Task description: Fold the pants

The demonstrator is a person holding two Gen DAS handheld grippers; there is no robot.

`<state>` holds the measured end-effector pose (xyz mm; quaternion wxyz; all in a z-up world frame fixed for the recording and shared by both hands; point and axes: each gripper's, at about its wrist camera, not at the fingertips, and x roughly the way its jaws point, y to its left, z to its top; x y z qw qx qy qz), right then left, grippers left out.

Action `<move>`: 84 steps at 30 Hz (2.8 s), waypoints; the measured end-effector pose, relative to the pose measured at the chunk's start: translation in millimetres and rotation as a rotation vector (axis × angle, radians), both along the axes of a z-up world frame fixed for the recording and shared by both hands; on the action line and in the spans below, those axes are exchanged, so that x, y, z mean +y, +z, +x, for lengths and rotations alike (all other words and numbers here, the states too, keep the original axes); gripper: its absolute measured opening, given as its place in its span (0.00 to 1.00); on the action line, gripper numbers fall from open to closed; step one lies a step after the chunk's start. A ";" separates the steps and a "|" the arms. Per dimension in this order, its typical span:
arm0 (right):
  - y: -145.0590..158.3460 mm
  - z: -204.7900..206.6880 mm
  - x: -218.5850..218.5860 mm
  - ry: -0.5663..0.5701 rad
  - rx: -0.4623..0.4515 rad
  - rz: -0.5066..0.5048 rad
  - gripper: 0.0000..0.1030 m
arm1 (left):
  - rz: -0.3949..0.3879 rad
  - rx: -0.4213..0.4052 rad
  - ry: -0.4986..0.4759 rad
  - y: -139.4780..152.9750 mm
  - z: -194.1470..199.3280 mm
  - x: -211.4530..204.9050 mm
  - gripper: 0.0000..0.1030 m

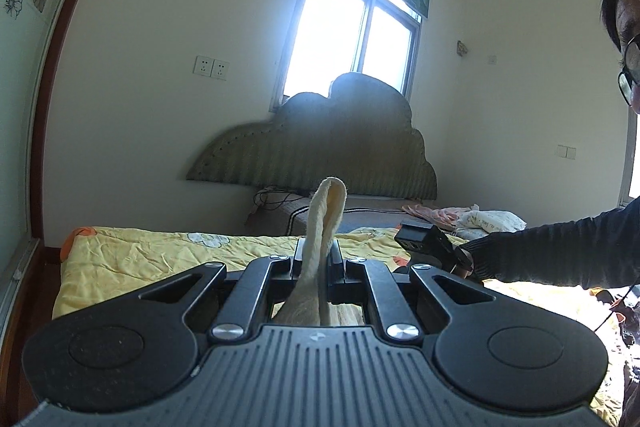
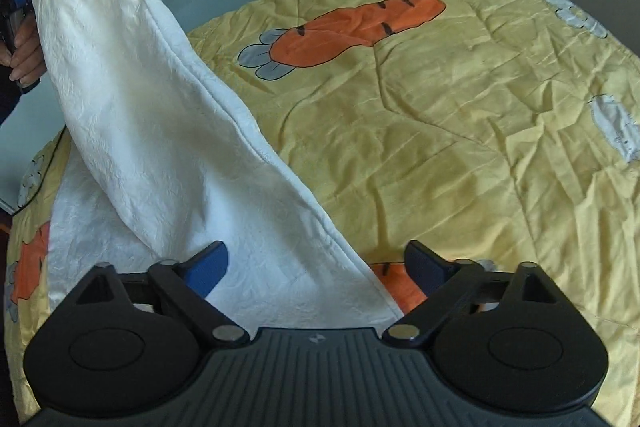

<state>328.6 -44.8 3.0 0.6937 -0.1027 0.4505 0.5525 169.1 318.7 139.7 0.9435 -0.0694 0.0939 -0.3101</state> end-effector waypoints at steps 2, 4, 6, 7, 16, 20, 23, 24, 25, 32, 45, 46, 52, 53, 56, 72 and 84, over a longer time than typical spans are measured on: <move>-1.7 0.7 1.4 0.001 0.028 0.012 0.42 | -0.007 0.016 0.009 -3.0 -0.7 2.8 0.10; 4.1 -3.3 2.9 -0.003 0.021 0.022 0.13 | -0.013 0.032 0.021 -7.5 -0.3 5.2 0.10; 22.0 -19.5 -2.3 -0.014 -0.058 0.013 0.08 | -0.028 0.046 0.044 -9.8 -0.6 9.8 0.10; 33.0 -29.7 -6.7 -0.015 -0.086 0.025 0.07 | -0.040 0.052 0.054 -10.9 -0.7 12.6 0.10; 62.2 -169.7 -35.7 0.001 -0.105 0.222 0.06 | -0.227 0.202 0.124 -36.6 -34.8 50.8 0.27; 32.7 -196.7 -27.6 -0.061 -0.075 0.221 0.06 | -0.275 0.457 0.266 -72.4 -54.9 64.3 0.57; 30.0 -195.0 -31.2 -0.132 -0.065 0.255 0.06 | -0.303 0.527 0.298 -79.4 -85.4 72.3 0.73; 31.6 -193.8 -33.8 -0.154 -0.066 0.267 0.06 | -0.309 0.534 0.305 -78.3 -97.4 75.5 0.79; 33.9 -192.8 -34.4 -0.164 -0.068 0.276 0.06 | -0.316 0.545 0.319 -76.5 -111.1 77.6 0.93; 40.4 -187.6 -26.7 -0.198 -0.099 0.277 0.06 | -0.616 0.605 0.420 -72.6 -197.1 86.0 0.99; 57.9 -205.0 -35.0 -0.242 -0.126 0.298 0.06 | -0.735 0.751 0.577 -98.7 -151.3 53.3 0.80; 57.8 -206.5 -35.4 -0.245 -0.128 0.297 0.06 | -0.705 0.737 0.576 -98.7 -144.4 53.9 0.43; 57.4 -257.5 -28.4 -0.186 -0.232 0.192 0.06 | -0.450 0.580 0.581 -55.4 -130.8 40.4 0.05; 49.3 -267.4 -25.2 -0.170 -0.224 0.174 0.06 | -0.413 0.565 0.585 -51.3 -131.7 38.3 0.05; 21.6 -280.4 -14.6 -0.169 -0.200 0.132 0.06 | -0.284 0.694 0.643 -78.3 -122.0 37.9 0.05; 1.6 -273.7 -11.3 -0.227 -0.123 0.158 0.06 | -0.519 0.789 0.352 -77.0 -176.1 -40.3 0.76; 23.4 -281.7 -25.3 -0.274 -0.157 0.246 0.06 | -0.587 0.989 0.409 -125.2 -117.9 -107.4 0.65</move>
